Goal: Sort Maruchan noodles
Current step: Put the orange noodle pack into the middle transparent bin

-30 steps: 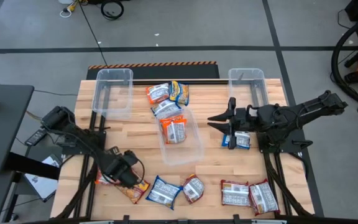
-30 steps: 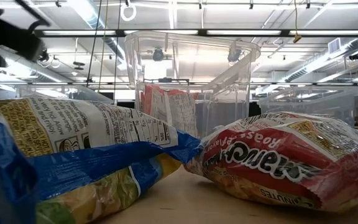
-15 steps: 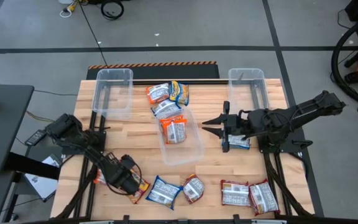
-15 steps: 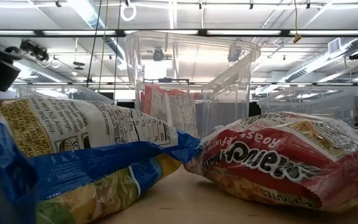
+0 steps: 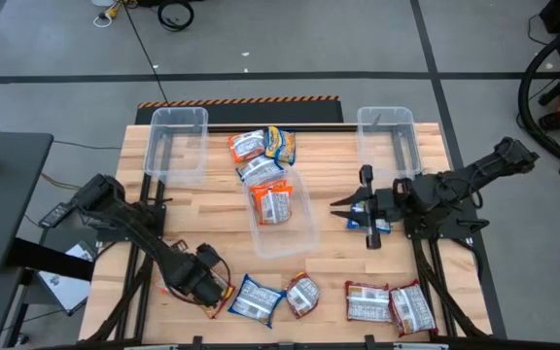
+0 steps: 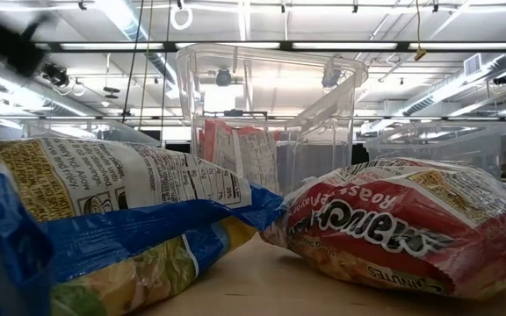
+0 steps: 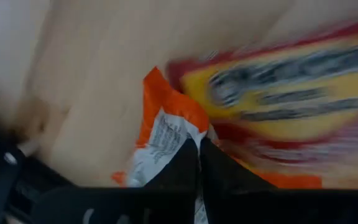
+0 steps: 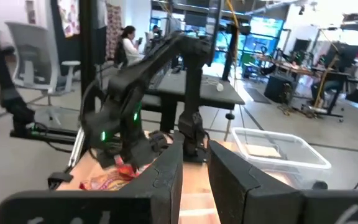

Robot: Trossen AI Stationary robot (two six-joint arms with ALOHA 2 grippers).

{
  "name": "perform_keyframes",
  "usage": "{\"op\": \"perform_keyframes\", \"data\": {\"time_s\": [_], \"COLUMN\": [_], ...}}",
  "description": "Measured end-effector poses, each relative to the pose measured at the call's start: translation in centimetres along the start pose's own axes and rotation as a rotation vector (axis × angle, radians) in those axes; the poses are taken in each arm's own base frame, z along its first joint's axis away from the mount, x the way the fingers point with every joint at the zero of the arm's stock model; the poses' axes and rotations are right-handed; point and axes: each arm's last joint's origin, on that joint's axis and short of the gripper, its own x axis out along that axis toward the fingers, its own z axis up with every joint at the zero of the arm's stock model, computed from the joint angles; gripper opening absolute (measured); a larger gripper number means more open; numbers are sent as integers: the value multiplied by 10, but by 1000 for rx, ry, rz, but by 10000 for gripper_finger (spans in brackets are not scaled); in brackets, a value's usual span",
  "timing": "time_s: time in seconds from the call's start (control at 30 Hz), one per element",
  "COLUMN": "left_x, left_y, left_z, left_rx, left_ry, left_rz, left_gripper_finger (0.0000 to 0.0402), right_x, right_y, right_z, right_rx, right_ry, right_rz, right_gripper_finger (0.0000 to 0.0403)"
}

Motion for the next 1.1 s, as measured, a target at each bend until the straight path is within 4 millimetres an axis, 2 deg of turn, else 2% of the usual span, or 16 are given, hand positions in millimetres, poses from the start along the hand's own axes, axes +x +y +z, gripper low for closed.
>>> {"op": "perform_keyframes", "data": {"time_s": [0.13, 0.3, 0.37, 0.47, 0.57, 0.67, 0.83, 0.93, 1.1], "left_x": [-62, -139, -161, -180, -188, -185, -163, -154, -130], "left_y": [2, 28, 41, 52, 52, 51, 50, 48, 47], "left_z": [7, 14, 23, 45, 72, 105, 155, 180, 208], "left_rx": [78, 165, 197, 278, 426, 518, 679, 736, 767], "left_ry": [-189, -561, -712, -862, -937, -973, -967, -992, -952], "left_rz": [-133, -294, -330, -377, -435, -485, -499, -565, -564], "left_gripper_finger": [11, 10, 9, 9, 9, 8, 8, 9, 10], "right_x": [6, 24, 32, 41, 45, 46, 46, 47, 47], "right_y": [19, 41, 46, 46, 44, 43, 43, 41, 36], "right_z": [-2, -9, -13, -18, -22, -22, -16, -21, -30], "right_rx": [-114, -230, -243, -239, -250, -281, -331, -365, -367], "right_ry": [-7, -28, -28, -28, -13, -6, 64, 150, 234], "right_rz": [35, -27, -44, -57, -55, -81, -75, -53, -27], "right_gripper_finger": [80, 87, 98, 119, 143, 166, 203, 222, 239]}}
